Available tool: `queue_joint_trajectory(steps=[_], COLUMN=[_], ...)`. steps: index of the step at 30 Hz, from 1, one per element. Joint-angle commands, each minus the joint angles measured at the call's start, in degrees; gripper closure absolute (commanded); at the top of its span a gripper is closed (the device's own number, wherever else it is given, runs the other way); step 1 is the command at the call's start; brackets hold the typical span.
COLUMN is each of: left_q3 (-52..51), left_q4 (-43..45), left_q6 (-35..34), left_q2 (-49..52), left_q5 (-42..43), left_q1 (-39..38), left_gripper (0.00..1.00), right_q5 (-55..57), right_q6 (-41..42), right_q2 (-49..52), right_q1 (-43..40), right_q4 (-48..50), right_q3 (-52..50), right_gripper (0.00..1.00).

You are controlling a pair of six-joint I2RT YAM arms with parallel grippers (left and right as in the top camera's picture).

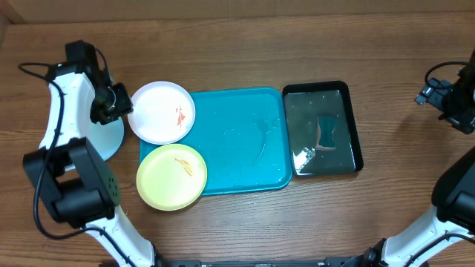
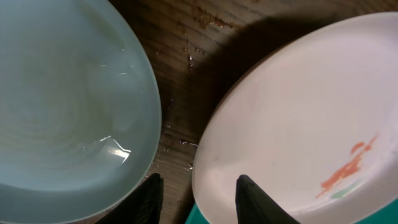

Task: Clean dirty plates on tray and stack at the side
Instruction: 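Release the plate, then grasp the pink-rimmed plate's rim with the left gripper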

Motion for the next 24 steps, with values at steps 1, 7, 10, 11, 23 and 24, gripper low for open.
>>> queue_joint_trajectory(steps=[1,7,10,11,23,24], left_q3=[-0.37,-0.37,-0.37,-0.37,1.07,1.27], left_q4=[0.37,1.09,1.16,0.98,-0.70,-1.31], left_q6=[-0.24,-0.22,-0.22,-0.24,0.66,0.94], left_q2=[3.17,4.02,5.01,5.44,6.54,6.51], left_q5=[0.28,0.24,0.24,0.26,8.72,10.08], left_q1=[-0.07,-0.07,-0.11,-0.22,-3.34,-3.72], left_gripper=[0.62,0.66,0.70,0.70,0.96,0.96], right_q5=[0.15,0.15,0.15,0.15,0.15,0.15], right_q6=[-0.02,-0.02,-0.02,-0.02,-0.02,-0.02], right_q2=[-1.60,-1.60,-1.60,-1.60,-1.60,-1.60], right_q1=[0.00,0.00,0.00,0.00,0.00,0.00], right_q4=[0.31,0.31,0.31,0.31,0.31,0.31], right_q3=[0.59,0.59,0.59,0.59,0.59,0.59], right_gripper=[0.00,0.00,0.00,0.00,0.00,0.00])
